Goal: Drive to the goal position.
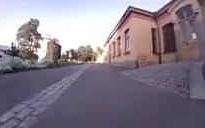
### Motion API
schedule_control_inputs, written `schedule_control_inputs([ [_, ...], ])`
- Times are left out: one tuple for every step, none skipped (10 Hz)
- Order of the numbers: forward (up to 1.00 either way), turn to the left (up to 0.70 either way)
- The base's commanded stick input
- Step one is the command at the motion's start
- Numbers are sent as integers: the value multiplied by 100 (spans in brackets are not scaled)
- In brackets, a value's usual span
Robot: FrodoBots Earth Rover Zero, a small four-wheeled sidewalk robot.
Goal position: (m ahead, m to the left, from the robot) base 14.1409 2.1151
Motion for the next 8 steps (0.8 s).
schedule_control_inputs([
  [50, 0],
  [50, 0],
  [50, 0],
  [50, 0],
  [50, 0],
  [50, 0],
  [50, 0],
  [50, 0],
])
